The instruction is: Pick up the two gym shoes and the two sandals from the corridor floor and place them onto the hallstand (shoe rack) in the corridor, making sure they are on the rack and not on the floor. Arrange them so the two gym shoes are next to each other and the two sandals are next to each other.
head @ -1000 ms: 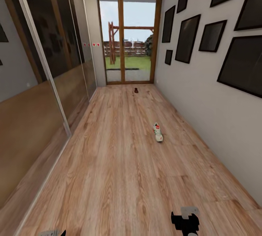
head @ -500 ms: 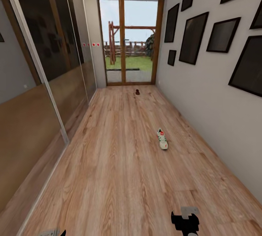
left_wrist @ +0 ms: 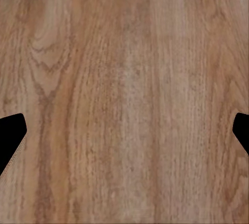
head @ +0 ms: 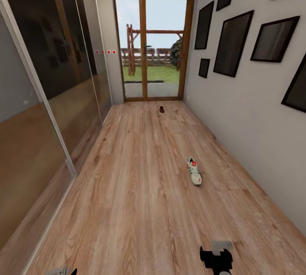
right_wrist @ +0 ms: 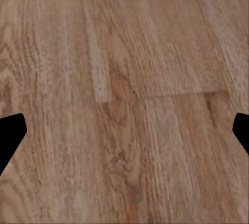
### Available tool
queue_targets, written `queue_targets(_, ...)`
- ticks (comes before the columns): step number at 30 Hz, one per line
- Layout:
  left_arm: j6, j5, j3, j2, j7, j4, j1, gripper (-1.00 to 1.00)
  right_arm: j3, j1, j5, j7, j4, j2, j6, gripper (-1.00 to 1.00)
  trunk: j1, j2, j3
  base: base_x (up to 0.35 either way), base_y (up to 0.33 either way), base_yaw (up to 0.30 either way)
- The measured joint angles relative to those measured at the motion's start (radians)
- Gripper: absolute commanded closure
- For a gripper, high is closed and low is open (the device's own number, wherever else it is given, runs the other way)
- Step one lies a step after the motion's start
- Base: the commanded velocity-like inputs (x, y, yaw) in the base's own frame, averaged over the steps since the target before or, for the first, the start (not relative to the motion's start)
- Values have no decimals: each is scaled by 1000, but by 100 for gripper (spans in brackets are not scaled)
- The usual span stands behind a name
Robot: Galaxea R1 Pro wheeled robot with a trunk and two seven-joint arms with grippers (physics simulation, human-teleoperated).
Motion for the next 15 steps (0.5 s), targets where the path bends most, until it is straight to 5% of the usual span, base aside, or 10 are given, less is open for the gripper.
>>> queue_targets(15,0,0,0,0,0,0,0,-100,0,0,1,0,1,0,0,-100,0,0,0,340,1,0)
